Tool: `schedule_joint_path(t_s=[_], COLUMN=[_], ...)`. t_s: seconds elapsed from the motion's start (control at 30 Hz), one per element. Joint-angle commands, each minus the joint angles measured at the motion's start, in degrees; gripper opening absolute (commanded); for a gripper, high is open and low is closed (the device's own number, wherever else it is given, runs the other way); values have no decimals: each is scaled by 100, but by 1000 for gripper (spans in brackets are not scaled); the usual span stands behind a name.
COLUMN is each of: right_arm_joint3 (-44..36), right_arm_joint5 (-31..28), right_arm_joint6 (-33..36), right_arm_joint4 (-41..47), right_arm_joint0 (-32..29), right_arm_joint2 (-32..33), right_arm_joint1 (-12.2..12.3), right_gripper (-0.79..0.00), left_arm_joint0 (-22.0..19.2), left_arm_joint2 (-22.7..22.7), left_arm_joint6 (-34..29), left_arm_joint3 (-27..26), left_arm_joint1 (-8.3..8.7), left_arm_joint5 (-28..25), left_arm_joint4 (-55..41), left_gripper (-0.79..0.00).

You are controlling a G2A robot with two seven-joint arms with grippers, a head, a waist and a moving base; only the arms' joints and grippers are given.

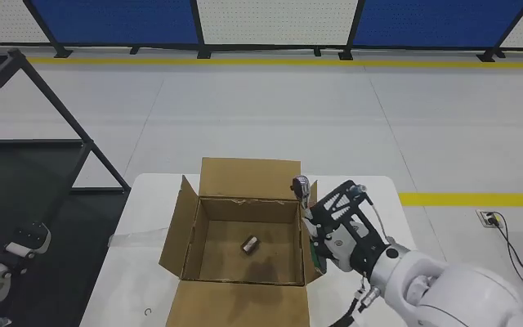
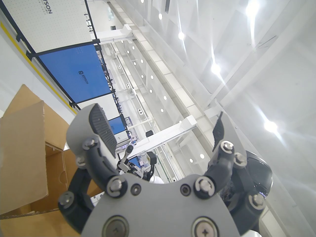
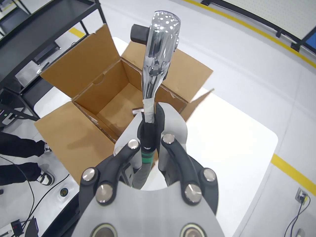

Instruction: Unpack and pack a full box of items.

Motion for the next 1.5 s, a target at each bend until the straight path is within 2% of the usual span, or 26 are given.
schedule_joint_path(t_s=[0.0,0.2,0.33,0.57,0.8,1.07,1.47], right_arm_joint3=[482,2067,3077,4476,5393,6278,7421], right_arm_joint5=[87,505,639,698,668,767,1020], right_arm_joint6=[-15,-65,-162,-393,-743,-452,-329], right_arm_joint4=[102,194,449,528,506,409,327], right_arm_joint0=[586,1879,2233,2322,2367,2632,3003], right_arm_joint2=[-517,-1800,-2307,-2849,-3128,-3499,-4069], right_arm_joint1=[-69,-350,-516,-704,-863,-1098,-1612], right_gripper=[-785,-785,-785,-785,-785,-785,-785], left_arm_joint0=[0,0,0,0,0,0,0], left_arm_joint2=[0,0,0,0,0,0,0], left_arm_joint6=[0,0,0,0,0,0,0], left_arm_joint3=[0,0,0,0,0,0,0], left_arm_joint1=[0,0,0,0,0,0,0], left_arm_joint5=[0,0,0,0,0,0,0], left_arm_joint4=[0,0,0,0,0,0,0], left_gripper=[0,0,0,0,0,0,0])
